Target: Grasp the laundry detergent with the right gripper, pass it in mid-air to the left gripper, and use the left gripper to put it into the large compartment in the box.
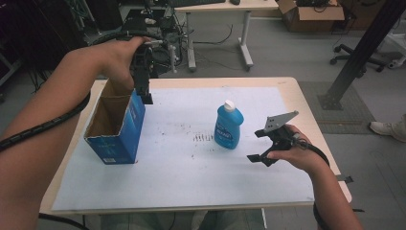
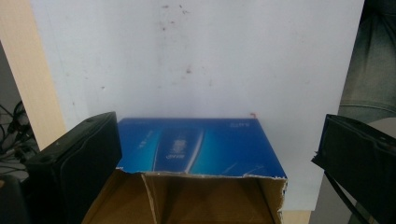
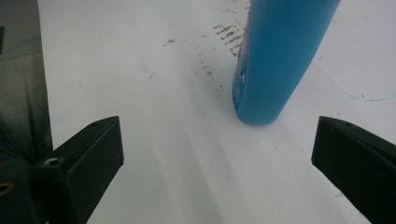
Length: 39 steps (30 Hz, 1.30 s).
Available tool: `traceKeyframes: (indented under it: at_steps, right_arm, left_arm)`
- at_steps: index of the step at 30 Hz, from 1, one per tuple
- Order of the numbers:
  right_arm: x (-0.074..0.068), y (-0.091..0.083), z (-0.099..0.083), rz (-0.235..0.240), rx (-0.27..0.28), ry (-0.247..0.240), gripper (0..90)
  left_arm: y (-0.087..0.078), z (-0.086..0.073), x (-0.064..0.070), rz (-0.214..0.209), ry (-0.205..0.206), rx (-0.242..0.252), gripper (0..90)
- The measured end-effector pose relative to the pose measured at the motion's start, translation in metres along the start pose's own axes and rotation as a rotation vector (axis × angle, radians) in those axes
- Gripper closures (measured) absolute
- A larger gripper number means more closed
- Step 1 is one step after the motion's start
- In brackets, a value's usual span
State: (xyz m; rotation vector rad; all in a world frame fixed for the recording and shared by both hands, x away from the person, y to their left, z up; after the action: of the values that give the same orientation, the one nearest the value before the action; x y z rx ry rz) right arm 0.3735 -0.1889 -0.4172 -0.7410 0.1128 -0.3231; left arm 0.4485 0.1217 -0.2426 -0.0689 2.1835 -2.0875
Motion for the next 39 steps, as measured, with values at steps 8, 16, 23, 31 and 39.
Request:
traceKeyframes:
  at_steps: [8, 16, 23, 31, 39]
  right_arm:
    - [0.007, 0.005, -0.003, -0.050, 0.104, 0.025, 1.7]
    - [0.013, 0.011, -0.005, -0.099, 0.195, 0.047, 1.0]
    - [0.018, 0.019, -0.001, -0.126, 0.243, 0.050, 0.9]
    - [0.026, 0.028, 0.002, -0.146, 0.293, 0.070, 0.6]
    - [0.034, 0.036, 0.004, -0.151, 0.332, 0.093, 0.2]
  left_arm:
    - [-0.001, -0.003, 0.001, -0.002, -0.001, -0.003, 0.4]
    - [-0.005, -0.009, 0.000, 0.003, -0.007, 0.005, 0.4]
    - [-0.005, -0.010, 0.000, 0.003, -0.006, -0.004, 0.4]
    - [-0.005, -0.011, 0.001, 0.004, 0.000, 0.002, 0.4]
    - [-0.001, -0.010, 0.003, -0.001, 0.007, 0.005, 0.4]
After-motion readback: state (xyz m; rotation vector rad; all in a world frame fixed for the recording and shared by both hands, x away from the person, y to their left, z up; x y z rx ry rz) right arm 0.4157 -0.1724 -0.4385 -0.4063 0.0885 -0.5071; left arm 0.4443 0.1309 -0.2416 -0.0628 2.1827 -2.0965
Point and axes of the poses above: each handheld gripper's, and its own axes: y roughly forward along the jaws, z roughly out of its top, x roughly to its right, the point moved 8 cm from there along y, roughly forward along the jaws, and after that the axes turned 6 degrees about -y, right-handed, at the moved point
